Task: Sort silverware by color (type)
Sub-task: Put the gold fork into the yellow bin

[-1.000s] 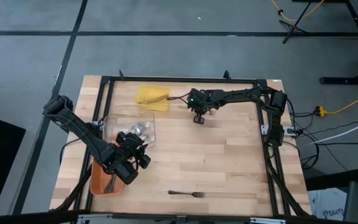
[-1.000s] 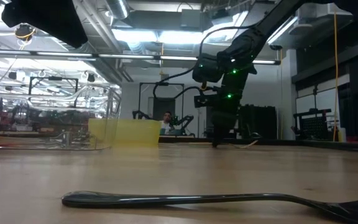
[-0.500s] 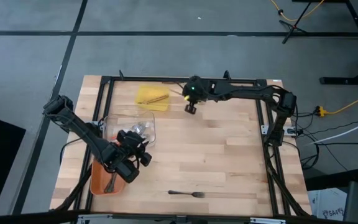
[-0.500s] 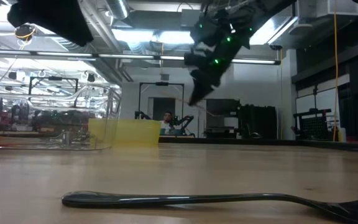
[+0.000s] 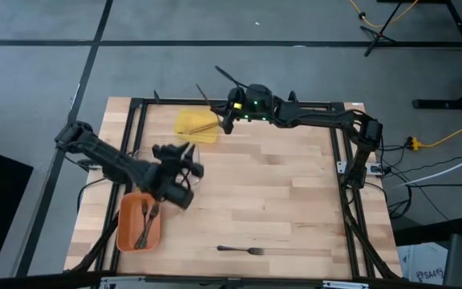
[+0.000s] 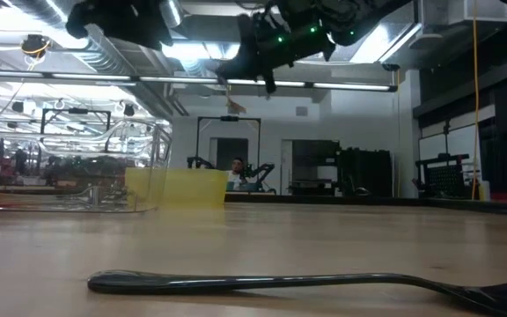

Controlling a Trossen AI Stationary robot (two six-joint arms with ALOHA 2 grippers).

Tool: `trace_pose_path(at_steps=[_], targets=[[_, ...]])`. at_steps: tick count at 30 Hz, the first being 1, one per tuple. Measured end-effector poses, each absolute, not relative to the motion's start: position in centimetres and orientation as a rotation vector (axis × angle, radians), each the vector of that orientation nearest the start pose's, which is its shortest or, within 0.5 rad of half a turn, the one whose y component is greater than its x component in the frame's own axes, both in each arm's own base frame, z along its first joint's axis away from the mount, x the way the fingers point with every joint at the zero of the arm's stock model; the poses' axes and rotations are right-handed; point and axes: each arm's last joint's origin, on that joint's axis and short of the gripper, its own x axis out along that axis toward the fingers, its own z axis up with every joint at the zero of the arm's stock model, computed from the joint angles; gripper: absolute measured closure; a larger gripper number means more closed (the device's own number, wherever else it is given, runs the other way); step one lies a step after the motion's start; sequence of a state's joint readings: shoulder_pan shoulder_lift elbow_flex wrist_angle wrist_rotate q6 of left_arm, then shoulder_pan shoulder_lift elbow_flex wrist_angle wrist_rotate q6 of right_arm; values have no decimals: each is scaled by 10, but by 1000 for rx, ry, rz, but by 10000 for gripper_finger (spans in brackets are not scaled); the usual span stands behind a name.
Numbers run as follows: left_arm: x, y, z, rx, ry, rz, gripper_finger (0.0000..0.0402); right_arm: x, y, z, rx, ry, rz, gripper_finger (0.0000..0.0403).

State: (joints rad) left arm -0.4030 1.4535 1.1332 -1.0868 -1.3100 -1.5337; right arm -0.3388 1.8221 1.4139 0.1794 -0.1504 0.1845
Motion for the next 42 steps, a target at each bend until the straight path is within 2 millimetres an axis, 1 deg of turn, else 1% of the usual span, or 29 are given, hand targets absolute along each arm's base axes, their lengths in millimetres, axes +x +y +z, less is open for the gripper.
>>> trace_pose_path(at_steps=[3,6,9,13,18,23,25,35,42], targets=[[244,-52,278,-306,144,1204,314,408,-133,301,247,146,-190,402],[240,-35,287,-338,115,1257,314,411,-126,304,257,119,-173,402],[237,-24,296,-326,118,1276,314,412,-122,306,267,89,-160,402],[237,-13,311,-353,125,1246,314,413,-120,312,304,30,-154,402],[247,-8,330,-340,151,1124,314,413,-121,316,347,-18,-144,402],[260,-1,348,-324,122,983,314,413,-121,320,387,-58,-136,402],[263,2,352,-325,102,952,314,413,-120,321,407,-72,-132,402],[264,11,355,-327,82,969,314,413,-120,324,462,-99,-124,402],[264,15,354,-328,81,984,314,413,-120,324,536,-96,-95,402]])
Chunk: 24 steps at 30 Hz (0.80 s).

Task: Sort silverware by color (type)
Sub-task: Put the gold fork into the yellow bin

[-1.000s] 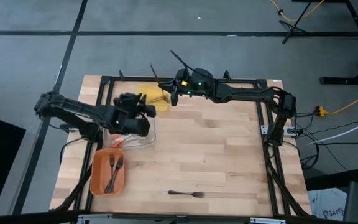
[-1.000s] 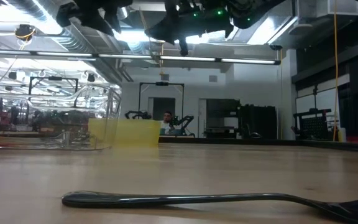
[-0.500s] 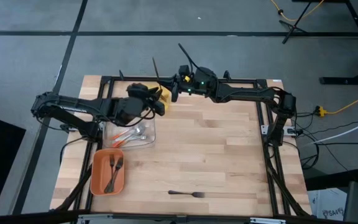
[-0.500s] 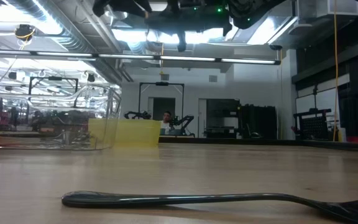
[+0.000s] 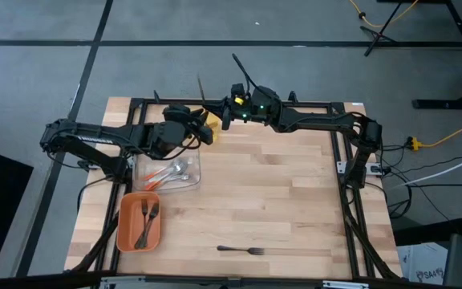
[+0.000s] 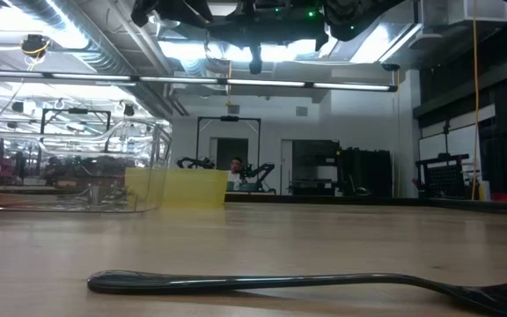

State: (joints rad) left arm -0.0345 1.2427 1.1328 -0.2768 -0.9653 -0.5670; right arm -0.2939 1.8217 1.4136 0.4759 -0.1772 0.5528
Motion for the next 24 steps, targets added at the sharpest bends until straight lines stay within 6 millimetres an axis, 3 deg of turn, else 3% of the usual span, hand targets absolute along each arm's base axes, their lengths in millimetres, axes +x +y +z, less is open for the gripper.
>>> trace_pose_path(at_steps=[24], targets=[[261,15,348,-368,107,1006,319,413,-120,319,593,-52,-109,402]])
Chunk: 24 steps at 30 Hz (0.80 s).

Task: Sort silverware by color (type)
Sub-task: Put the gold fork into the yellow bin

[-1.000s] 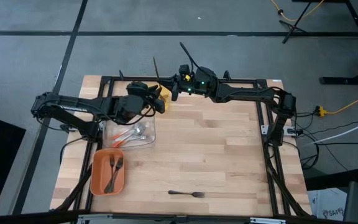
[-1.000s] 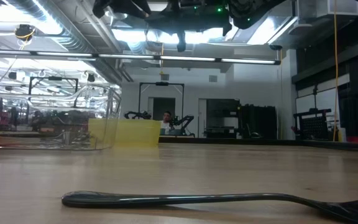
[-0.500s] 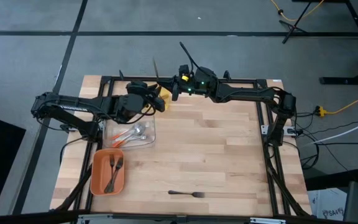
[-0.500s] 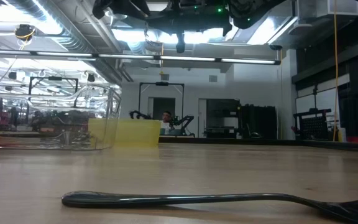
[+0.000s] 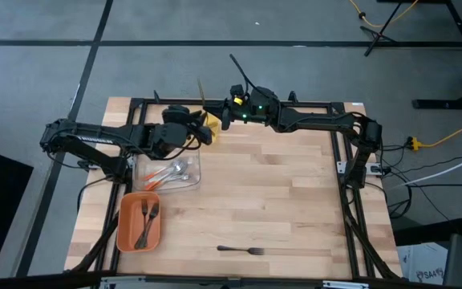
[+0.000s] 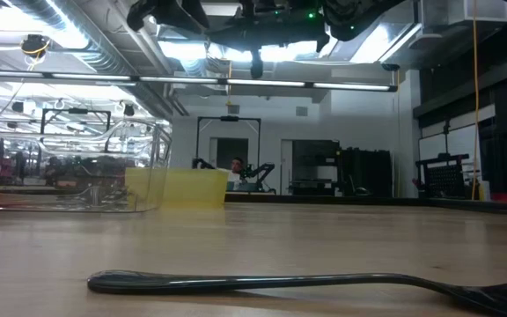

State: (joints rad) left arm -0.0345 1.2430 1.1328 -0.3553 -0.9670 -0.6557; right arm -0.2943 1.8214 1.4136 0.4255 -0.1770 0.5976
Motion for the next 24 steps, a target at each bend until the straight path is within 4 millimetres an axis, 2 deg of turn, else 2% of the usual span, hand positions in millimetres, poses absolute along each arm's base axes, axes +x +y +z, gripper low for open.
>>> trace_pose_path(at_steps=[24], targets=[[257,14,350,-397,130,963,319,413,-119,316,651,-15,-93,402]])
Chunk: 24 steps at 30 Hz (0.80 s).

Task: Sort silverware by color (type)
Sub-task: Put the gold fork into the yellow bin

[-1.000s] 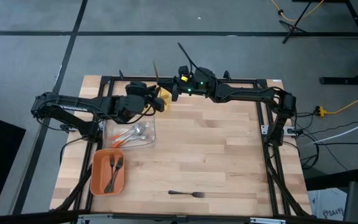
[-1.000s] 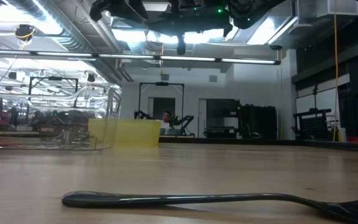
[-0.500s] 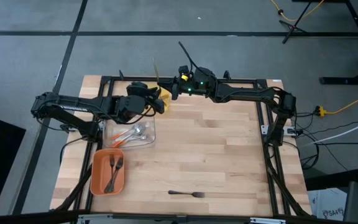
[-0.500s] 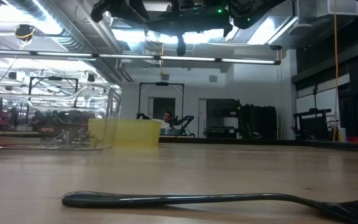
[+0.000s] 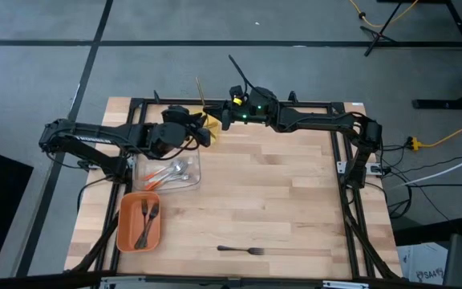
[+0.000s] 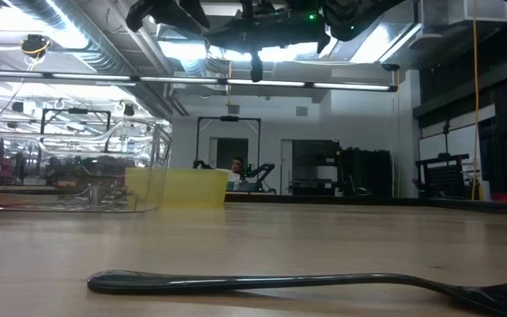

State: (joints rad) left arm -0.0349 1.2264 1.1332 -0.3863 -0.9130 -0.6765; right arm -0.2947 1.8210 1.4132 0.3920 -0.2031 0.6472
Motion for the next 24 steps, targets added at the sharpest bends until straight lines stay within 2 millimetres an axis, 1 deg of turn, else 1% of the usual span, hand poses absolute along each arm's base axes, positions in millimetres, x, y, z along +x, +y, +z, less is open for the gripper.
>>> trace_pose_path(at_steps=[11,15,24], targets=[[257,13,349,-433,140,930,319,413,-119,317,681,-32,-88,402],[256,13,346,-427,179,917,319,413,-119,321,673,-65,-76,402],[256,13,345,-437,181,928,319,413,-119,323,695,-89,-62,402]])
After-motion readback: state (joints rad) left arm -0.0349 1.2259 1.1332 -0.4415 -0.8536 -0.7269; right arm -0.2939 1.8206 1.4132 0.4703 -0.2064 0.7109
